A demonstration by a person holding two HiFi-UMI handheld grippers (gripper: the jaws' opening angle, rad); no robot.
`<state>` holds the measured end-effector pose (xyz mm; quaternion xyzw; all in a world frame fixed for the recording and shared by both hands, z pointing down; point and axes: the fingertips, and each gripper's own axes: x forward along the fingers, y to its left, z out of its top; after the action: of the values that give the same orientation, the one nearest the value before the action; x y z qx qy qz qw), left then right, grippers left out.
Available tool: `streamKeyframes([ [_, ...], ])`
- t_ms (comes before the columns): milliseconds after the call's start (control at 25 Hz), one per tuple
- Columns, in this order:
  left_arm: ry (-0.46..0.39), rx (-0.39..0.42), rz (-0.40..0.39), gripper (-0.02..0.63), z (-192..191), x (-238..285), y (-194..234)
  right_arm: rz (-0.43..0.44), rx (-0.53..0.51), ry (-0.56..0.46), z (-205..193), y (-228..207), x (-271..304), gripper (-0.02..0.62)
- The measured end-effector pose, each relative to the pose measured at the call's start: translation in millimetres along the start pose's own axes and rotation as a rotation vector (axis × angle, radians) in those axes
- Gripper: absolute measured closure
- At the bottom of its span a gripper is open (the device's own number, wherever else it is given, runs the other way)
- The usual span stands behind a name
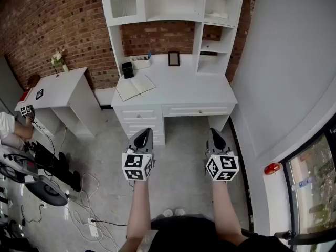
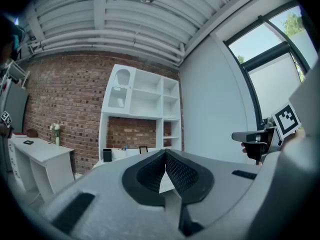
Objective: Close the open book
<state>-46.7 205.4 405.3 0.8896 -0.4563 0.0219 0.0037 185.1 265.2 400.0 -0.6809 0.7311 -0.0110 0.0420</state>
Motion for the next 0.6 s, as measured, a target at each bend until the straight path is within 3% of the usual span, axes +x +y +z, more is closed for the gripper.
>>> streamKeyframes([
  [600, 0.016, -0.008, 0.006, 0.597, -2.9, 1.7, -0.2, -0.003, 0.041, -0.012, 1.5, -5.4, 2.7, 0.597],
])
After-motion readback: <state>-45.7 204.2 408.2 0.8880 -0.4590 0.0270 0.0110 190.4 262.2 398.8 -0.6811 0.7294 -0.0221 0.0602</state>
